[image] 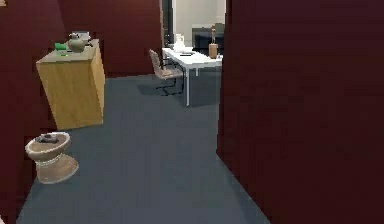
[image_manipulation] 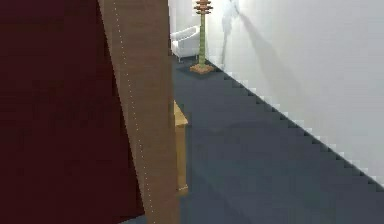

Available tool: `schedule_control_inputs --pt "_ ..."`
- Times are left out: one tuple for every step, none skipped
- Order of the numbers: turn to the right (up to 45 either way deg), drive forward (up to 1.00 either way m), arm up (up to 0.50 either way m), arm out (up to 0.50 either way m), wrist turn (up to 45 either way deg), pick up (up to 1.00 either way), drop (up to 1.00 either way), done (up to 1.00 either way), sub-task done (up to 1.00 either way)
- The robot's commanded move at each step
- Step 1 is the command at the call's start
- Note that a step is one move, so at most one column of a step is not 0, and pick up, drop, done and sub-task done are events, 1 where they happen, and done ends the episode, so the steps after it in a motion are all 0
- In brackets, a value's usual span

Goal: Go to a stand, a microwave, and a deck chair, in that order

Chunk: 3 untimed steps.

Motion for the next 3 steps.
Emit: schedule_control_inputs --pt "0.0 1.00 0.00 0.00 0.0 0.00 0.00 0.00 0.00" --pt "-3.0 0.00 0.00 0.00 0.0 0.00 0.00 0.00 0.00" --pt "-27.0 0.00 0.00 0.00 0.0 0.00 0.00 0.00 0.00"
